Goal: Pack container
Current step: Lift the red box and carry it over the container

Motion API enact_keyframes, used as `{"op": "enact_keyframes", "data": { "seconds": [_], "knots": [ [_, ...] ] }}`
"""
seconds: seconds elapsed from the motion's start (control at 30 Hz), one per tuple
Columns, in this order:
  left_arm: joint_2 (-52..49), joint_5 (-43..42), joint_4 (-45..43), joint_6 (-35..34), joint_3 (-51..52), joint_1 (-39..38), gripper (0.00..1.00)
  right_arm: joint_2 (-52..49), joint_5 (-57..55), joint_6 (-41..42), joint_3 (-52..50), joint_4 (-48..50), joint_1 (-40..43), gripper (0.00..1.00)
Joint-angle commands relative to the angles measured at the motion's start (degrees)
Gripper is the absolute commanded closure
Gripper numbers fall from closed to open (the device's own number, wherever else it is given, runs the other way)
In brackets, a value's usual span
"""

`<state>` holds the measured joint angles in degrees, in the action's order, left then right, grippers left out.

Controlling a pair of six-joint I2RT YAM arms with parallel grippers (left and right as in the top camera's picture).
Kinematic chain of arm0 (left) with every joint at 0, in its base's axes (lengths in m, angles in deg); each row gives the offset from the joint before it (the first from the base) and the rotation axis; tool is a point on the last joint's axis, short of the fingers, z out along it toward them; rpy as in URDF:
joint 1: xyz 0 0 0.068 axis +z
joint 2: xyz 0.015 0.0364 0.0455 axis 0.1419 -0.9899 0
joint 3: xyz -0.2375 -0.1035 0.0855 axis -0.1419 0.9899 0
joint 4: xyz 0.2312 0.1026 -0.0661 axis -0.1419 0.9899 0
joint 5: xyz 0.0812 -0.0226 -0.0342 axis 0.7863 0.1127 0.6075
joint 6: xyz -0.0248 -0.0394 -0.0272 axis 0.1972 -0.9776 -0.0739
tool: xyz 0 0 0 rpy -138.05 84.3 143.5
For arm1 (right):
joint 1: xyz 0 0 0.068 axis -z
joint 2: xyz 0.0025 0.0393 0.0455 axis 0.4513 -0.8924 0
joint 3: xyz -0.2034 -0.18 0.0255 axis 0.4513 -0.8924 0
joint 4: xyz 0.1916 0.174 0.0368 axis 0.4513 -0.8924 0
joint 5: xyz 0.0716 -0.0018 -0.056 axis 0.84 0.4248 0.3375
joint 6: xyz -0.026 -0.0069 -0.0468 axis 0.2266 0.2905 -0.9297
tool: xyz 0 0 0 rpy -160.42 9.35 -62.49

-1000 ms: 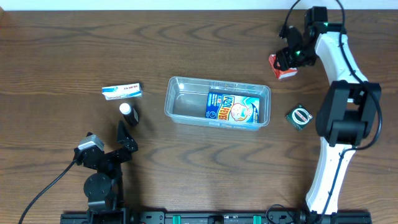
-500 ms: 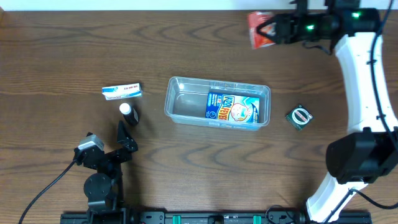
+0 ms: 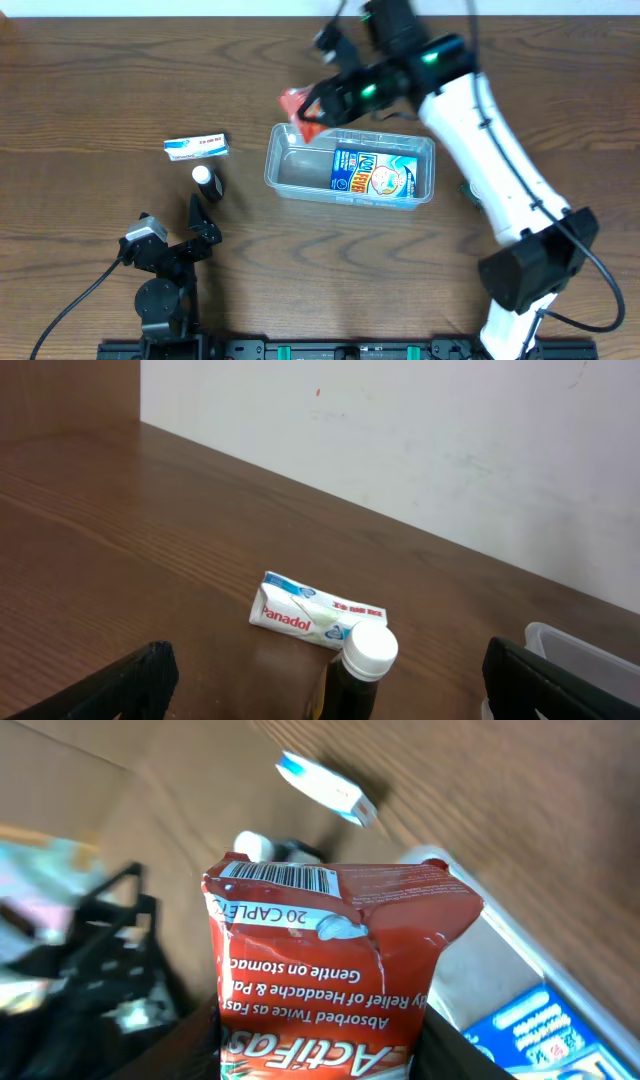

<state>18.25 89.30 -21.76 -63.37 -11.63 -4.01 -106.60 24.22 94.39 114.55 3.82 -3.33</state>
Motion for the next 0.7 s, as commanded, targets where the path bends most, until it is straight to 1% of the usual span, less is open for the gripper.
{"op": "enact_keyframes", "data": {
  "seconds": [0.0, 0.13, 0.23, 0.4, 0.67],
  "knots": [
    [0.0, 0.5, 1.9, 0.9, 1.4, 0.3, 0.02, -0.5, -18.1, 9.5, -1.5, 0.1, -5.3, 0.55],
    [0.0, 0.5, 1.9, 0.9, 1.4, 0.3, 0.02, -0.5, -31.6, 18.5, -5.0, 3.1, -10.4, 0.56],
    [0.0, 0.5, 1.9, 0.9, 1.4, 0.3, 0.02, -0.5, -36.1, 23.9, -9.2, 6.4, -12.2, 0.56],
    [0.0, 0.5, 1.9, 0.9, 1.4, 0.3, 0.02, -0.5, -36.7, 29.3, -17.2, 14.3, -12.7, 0.56],
    [0.0, 0.5, 1.9, 0.9, 1.4, 0.3, 0.02, -0.5, -38.3, 33.4, -24.6, 24.5, -12.7, 0.60]
  ]
}}
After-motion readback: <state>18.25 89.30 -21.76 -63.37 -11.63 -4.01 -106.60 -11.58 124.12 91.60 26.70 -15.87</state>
